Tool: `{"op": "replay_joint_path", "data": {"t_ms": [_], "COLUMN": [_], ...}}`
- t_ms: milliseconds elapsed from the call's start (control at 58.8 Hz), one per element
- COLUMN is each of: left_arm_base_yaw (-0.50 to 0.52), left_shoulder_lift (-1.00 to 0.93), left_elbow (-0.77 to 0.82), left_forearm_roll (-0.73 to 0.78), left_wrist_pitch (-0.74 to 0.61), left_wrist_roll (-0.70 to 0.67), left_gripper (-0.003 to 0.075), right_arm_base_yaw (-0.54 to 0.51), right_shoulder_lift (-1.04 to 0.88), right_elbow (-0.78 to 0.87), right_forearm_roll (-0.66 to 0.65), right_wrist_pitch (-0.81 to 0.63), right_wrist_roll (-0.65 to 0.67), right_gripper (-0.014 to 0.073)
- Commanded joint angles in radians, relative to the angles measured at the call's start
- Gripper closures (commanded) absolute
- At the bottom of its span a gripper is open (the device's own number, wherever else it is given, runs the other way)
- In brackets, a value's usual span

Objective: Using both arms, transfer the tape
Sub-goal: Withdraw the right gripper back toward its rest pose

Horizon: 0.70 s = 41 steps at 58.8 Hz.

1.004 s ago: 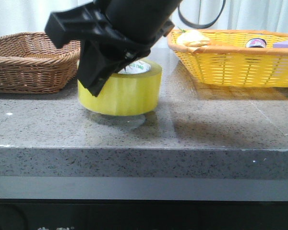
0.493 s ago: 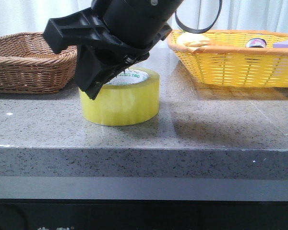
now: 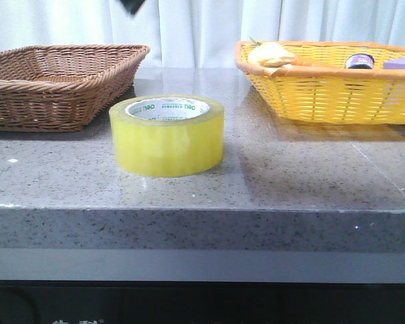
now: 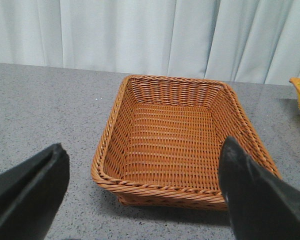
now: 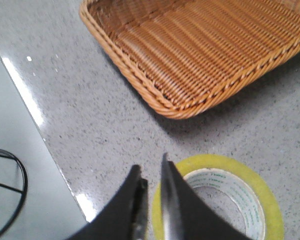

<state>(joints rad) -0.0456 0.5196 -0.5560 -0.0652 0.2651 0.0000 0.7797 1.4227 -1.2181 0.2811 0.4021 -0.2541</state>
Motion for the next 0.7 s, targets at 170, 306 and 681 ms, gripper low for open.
{"op": "replay_joint_path", "data": {"t_ms": [170, 306, 681], "left_arm_base_yaw": [0.003, 0.003, 0.003], "left_shoulder_lift": [0.009, 0.009, 0.009], "left_elbow": [-0.037, -0.037, -0.037], "left_forearm_roll": [-0.004, -0.004, -0.004], "left_wrist_pitch": [-0.085, -0.085, -0.085], "left_wrist_roll": [-0.010, -0.010, -0.010], "left_gripper": [0.0120, 0.0120, 0.0120], "right_arm_base_yaw": [-0.020, -0.120, -0.541], "right_shoulder_lift": [-0.051, -0.096, -0.411], "right_elbow": [-0.034, -0.031, 0.144], "right_forearm_roll": [0.026, 0.026, 0.027], "right_wrist_pitch": [-0.078, -0.067, -0.035], "right_wrist_roll": [-0.009, -0.008, 0.000], "right_gripper": [0.0714, 0.0714, 0.0714]}}
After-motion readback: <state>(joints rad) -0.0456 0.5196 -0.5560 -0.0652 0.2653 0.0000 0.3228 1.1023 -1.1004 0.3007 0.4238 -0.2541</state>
